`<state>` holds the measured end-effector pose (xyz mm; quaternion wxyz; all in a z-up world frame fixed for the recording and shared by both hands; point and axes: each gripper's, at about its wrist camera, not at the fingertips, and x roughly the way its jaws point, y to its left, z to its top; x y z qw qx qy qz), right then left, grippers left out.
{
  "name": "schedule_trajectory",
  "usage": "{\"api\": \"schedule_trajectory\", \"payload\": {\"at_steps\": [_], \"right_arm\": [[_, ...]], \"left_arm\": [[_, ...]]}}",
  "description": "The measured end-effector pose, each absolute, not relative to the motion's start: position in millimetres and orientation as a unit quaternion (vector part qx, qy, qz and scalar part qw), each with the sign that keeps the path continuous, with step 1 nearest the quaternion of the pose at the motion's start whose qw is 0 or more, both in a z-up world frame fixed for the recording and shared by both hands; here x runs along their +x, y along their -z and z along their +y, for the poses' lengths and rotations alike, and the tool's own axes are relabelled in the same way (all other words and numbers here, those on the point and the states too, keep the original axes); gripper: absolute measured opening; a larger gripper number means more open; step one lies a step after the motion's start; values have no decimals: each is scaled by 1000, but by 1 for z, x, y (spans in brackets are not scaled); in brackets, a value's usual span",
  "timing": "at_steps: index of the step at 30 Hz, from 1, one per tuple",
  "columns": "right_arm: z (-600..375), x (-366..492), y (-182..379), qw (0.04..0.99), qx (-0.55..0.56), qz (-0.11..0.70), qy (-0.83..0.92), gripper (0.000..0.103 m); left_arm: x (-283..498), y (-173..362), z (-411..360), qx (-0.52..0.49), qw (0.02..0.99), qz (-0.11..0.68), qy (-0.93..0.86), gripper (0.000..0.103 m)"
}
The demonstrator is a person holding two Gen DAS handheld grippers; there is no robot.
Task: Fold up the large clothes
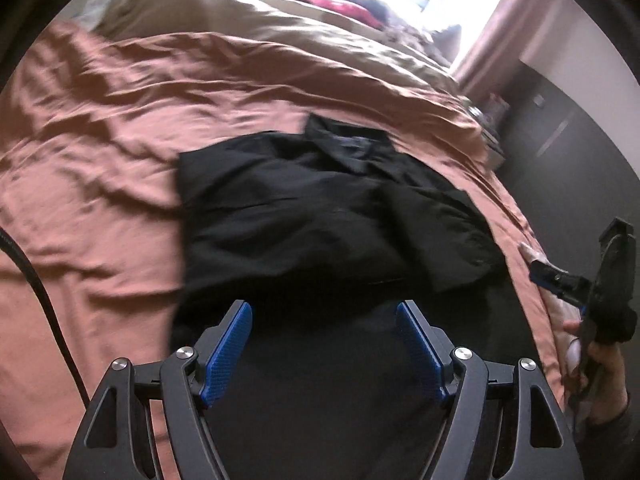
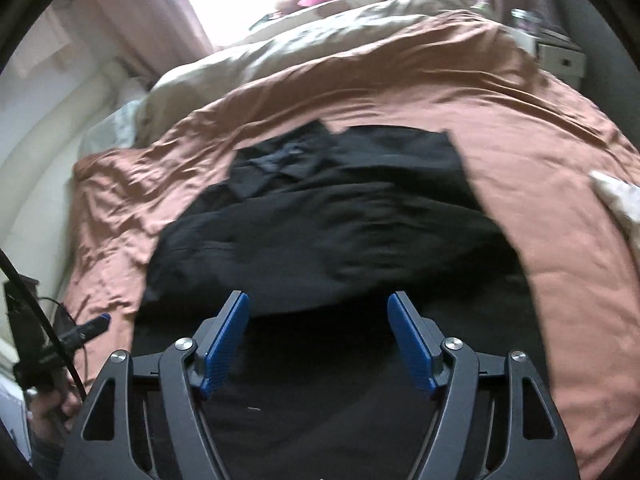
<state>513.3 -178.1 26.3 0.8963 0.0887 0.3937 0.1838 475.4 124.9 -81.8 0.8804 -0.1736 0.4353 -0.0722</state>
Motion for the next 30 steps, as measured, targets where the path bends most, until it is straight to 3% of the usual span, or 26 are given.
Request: {"api": "schedule_trajectory", "payload": {"at_steps": [21,25,30], "right_arm": [[-282,535,31,886,114,439,-93,70],[-285,544,47,878,121,454,-92,55],[-290,545,55,878,129,451,-98,54]], "left_arm": [[604,102,-107,-36,849,506,149,76],[619,120,-140,1,846,515,135,76],[631,144,-158,61,843,525,100,76]]}}
